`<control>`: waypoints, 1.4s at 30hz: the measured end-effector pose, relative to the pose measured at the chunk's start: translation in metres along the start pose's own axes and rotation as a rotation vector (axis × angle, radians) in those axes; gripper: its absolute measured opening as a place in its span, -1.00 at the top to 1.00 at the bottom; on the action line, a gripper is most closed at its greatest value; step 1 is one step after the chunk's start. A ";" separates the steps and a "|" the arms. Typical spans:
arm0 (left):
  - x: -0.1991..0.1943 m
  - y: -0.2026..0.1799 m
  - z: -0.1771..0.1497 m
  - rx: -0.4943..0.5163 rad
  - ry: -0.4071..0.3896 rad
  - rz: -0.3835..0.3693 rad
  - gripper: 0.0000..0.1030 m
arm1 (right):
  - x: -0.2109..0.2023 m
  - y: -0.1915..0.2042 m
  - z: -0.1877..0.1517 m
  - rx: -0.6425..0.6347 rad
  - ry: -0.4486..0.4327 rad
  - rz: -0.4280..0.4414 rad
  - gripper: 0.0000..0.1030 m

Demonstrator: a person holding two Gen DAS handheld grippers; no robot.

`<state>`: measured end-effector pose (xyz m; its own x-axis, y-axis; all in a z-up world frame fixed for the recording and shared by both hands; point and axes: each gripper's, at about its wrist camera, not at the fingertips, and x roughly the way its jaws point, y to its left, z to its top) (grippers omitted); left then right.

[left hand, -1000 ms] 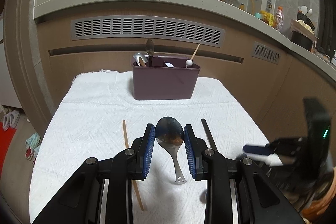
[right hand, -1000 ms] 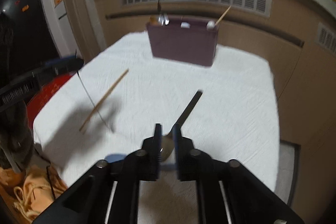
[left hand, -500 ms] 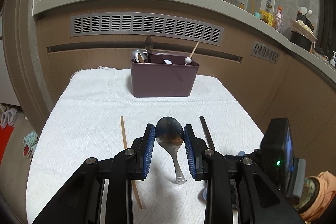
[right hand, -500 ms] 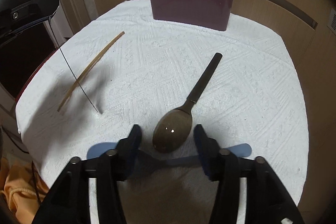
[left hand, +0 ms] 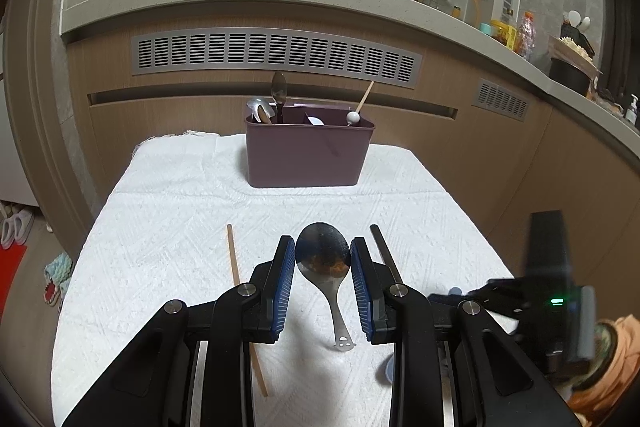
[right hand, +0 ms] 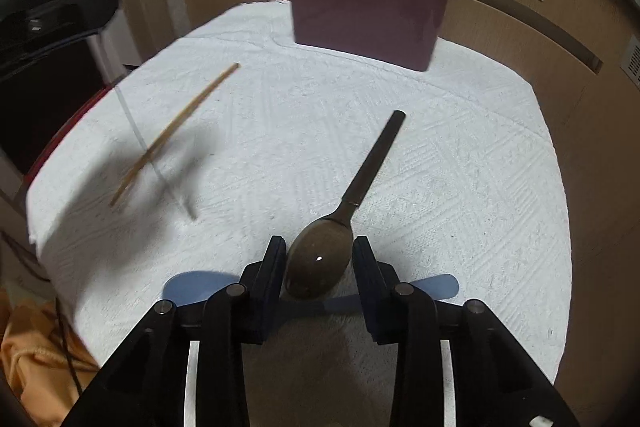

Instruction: Organize utensils

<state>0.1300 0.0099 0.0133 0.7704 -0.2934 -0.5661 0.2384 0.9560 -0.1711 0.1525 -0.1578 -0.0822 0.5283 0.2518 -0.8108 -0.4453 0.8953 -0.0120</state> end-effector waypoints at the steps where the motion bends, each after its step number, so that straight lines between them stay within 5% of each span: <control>1: 0.000 0.000 0.000 -0.002 0.001 -0.001 0.43 | -0.007 0.000 -0.002 -0.038 -0.010 0.016 0.30; 6: 0.001 0.000 0.000 -0.007 0.002 -0.008 0.43 | -0.033 0.006 -0.018 -0.257 -0.013 0.013 -0.25; 14: 0.003 -0.001 0.000 0.001 0.009 -0.014 0.43 | -0.025 0.021 -0.029 -0.379 0.034 0.054 -0.26; 22: 0.007 0.005 -0.001 -0.011 0.009 -0.005 0.43 | 0.010 0.025 0.010 -0.322 0.026 0.055 -0.26; 32: 0.006 0.020 -0.002 -0.032 0.012 0.009 0.43 | 0.007 0.046 0.013 -0.392 0.036 0.307 -0.26; 40: 0.009 0.018 -0.002 -0.025 0.025 0.008 0.43 | 0.022 0.040 0.015 -0.378 0.076 0.255 -0.26; 42: 0.008 0.017 -0.002 -0.024 0.026 0.011 0.43 | 0.025 0.035 0.016 -0.351 0.092 0.257 -0.11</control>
<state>0.1396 0.0242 0.0041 0.7574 -0.2831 -0.5884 0.2156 0.9590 -0.1839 0.1612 -0.1144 -0.0936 0.3089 0.4020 -0.8620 -0.7808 0.6247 0.0116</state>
